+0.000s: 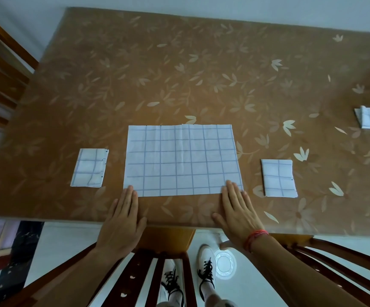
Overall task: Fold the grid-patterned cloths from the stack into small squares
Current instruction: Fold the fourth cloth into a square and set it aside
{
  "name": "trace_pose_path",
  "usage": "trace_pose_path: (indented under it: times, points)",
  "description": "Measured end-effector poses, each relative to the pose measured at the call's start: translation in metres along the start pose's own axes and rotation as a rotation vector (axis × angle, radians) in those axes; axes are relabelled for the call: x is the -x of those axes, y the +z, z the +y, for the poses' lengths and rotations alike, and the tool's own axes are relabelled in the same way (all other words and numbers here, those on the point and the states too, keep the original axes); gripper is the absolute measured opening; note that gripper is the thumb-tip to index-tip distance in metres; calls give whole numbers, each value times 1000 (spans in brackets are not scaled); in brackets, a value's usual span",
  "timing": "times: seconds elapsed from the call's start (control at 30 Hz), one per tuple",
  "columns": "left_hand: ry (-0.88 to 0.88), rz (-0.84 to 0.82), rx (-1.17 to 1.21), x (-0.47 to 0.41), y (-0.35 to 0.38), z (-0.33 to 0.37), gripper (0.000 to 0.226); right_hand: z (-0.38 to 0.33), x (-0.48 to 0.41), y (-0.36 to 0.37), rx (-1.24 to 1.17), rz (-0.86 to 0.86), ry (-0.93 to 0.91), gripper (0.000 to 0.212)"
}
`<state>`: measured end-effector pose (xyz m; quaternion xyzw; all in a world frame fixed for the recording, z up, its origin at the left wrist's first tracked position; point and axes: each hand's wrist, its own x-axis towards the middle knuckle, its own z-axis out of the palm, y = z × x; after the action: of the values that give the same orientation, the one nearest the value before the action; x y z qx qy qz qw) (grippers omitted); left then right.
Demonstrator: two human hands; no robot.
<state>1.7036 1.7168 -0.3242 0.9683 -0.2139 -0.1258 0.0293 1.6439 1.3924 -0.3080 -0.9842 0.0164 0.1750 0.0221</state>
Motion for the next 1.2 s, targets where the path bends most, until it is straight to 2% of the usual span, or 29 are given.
trace_pose_path:
  times: [0.13, 0.37, 0.47, 0.6, 0.77, 0.9, 0.97, 1.2]
  points:
    - [-28, 9, 32, 1, 1, 4, 74, 3, 3, 1, -35, -20, 56, 86]
    - [-83, 12, 100, -5, -8, 14, 75, 4, 2, -8, -87, -41, 49, 96]
    - [-40, 41, 157, -16, -18, 35, 68, 6, -1, -19, -196, -23, 63, 84]
    - [86, 26, 217, -35, -28, 84, 61, 11, -9, -39, -449, 48, 111, 57]
    - [146, -9, 140, -50, -23, 111, 60, 23, -21, -63, -687, 116, 396, 41]
    - [145, -33, 137, -48, -16, 110, 58, 38, -29, -76, -882, 5, 642, 32]
    - [147, -18, 129, -47, -15, 109, 59, 44, -33, -75, -1009, -34, 728, 35]
    - [134, -6, 144, -48, -14, 111, 59, 47, -45, -75, -1322, -101, 853, 16]
